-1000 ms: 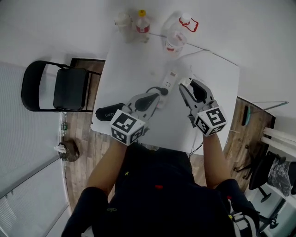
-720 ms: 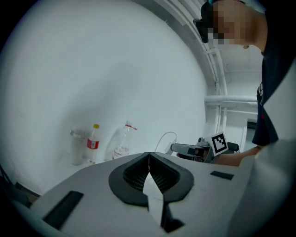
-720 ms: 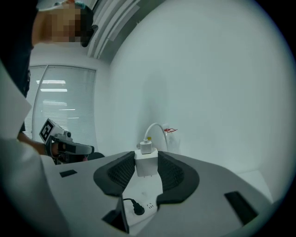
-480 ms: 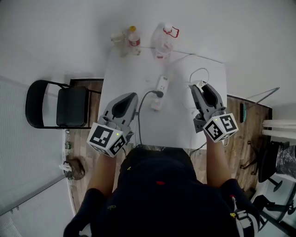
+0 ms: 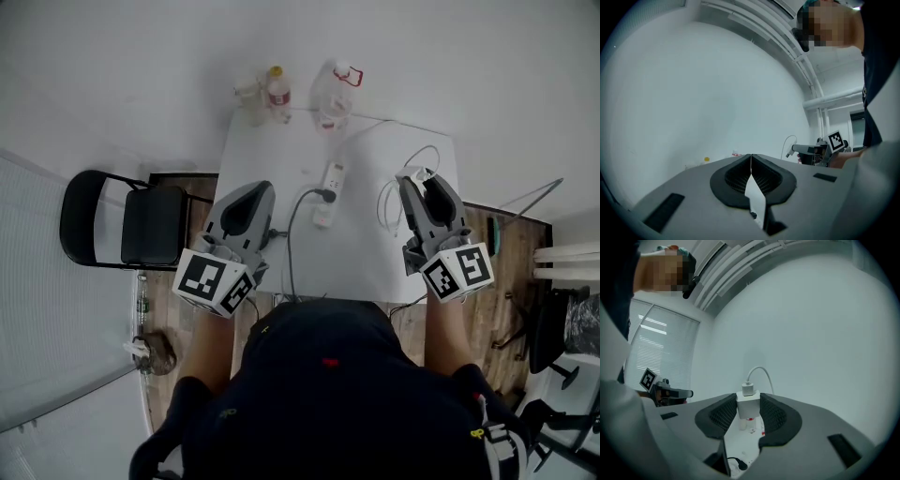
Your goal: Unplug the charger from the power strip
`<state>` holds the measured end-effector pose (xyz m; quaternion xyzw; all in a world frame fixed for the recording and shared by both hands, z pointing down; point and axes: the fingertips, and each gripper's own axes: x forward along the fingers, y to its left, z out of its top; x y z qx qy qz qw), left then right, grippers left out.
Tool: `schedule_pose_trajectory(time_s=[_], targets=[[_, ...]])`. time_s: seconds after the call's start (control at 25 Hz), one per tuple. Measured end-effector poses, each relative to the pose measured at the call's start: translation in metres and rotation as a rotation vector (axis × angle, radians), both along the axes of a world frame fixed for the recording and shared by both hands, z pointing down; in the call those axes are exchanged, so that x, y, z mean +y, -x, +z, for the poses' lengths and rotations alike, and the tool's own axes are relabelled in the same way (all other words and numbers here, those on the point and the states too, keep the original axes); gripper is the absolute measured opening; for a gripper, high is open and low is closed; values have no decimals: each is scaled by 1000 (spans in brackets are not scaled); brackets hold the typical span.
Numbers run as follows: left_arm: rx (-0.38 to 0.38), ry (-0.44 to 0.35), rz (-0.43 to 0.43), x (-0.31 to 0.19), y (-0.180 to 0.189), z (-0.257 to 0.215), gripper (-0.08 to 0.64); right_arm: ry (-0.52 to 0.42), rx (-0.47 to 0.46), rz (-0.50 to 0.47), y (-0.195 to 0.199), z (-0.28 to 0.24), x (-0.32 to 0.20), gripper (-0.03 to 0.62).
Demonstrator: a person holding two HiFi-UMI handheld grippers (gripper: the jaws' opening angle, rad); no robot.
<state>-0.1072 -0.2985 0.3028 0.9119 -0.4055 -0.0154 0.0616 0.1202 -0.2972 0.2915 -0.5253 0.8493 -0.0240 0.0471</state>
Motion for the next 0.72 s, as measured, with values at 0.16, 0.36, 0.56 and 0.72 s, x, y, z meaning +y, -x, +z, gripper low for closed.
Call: schedule_pose_trajectory(time_s=[0.16,0.36,0.56,0.72], targets=[[9,-6,16,1,-2,-3,23,-24,1,13,-2,-12,1,163],[13,-11,32,2,-9,-6,23,-23,8,17,-2,-13,4,163],[9,-6,34,-1,-13,-5,23,-17,7,21,-6,-9,3,163],[6,1,35,-4,-16,-1,23,-12,9,19,-9,-5,0,163]])
